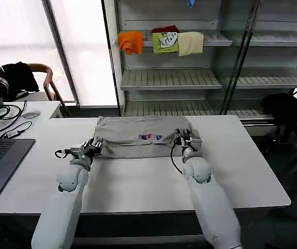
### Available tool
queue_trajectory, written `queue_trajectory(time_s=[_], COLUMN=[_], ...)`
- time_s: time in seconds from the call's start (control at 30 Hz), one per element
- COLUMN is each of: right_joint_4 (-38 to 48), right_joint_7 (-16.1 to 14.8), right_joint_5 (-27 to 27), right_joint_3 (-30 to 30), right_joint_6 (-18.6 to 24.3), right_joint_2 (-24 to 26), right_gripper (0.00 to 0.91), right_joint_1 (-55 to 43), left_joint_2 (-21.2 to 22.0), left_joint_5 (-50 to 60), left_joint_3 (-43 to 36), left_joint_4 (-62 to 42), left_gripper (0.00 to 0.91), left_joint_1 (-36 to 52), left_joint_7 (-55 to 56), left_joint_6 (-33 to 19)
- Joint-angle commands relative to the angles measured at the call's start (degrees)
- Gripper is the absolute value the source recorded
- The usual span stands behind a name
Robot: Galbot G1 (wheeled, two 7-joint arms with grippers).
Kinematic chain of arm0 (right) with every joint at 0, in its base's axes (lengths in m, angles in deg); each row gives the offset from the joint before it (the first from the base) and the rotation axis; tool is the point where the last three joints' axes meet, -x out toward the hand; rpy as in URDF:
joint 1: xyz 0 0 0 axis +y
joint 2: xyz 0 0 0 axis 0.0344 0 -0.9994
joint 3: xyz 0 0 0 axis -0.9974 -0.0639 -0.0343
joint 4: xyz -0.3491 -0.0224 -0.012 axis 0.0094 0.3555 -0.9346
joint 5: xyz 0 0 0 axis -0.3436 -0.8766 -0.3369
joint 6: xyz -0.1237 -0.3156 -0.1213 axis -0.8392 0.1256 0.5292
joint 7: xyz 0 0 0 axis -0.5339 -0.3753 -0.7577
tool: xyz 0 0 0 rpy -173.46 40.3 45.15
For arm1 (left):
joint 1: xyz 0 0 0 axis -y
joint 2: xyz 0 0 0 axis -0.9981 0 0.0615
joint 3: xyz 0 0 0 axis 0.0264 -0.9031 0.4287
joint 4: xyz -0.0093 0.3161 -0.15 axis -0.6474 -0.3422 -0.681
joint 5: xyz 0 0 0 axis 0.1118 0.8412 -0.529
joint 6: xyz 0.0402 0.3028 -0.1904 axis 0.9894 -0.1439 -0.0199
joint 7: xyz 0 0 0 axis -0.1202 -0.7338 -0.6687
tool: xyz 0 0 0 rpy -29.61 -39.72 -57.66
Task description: Fold and organize the clothes.
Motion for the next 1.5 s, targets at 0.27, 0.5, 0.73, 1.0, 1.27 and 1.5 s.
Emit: queue_trajectory(time_s=[0.27,0.5,0.73,1.0,1.27,1.5], right_joint_4=[-5.13,-14.61,-19.77,-22.05,-21.29,-18.3], right_joint_7=[5.06,6.82,6.72,6.48,5.69,5.5], right_joint_5=[2.85,3.0,3.43,3.81,3.66,3.56], right_joint_3=[-1.33,-1.59,-1.25,-0.22,0.18,0.0], right_joint_6=[-3.08,-6.12,-7.85,-9.5,-9.89,-9.91], right_joint_2=[0.42,4.16,7.98,10.76,12.1,12.25], right_gripper=[0.907,0.907,0.907,0.907,0.907,0.907], right_joint_1=[1.28,6.58,10.29,13.34,14.53,14.42], left_joint_2=[-1.5,-2.43,-2.08,-1.76,-1.08,-1.34], left_joint_5=[-0.19,-0.07,0.21,1.07,2.48,2.51], left_joint_3=[-0.23,0.14,1.01,1.47,1.38,1.81], left_joint_4=[6.97,11.37,13.79,13.85,11.25,9.26], left_gripper=[0.907,0.907,0.907,0.907,0.907,0.907], left_joint_1=[-3.0,-5.85,-8.81,-10.72,-10.3,-9.82], left_joint_7=[0.73,1.17,1.04,0.73,0.55,0.39], left_joint_6=[3.49,3.95,4.07,3.76,3.5,3.44])
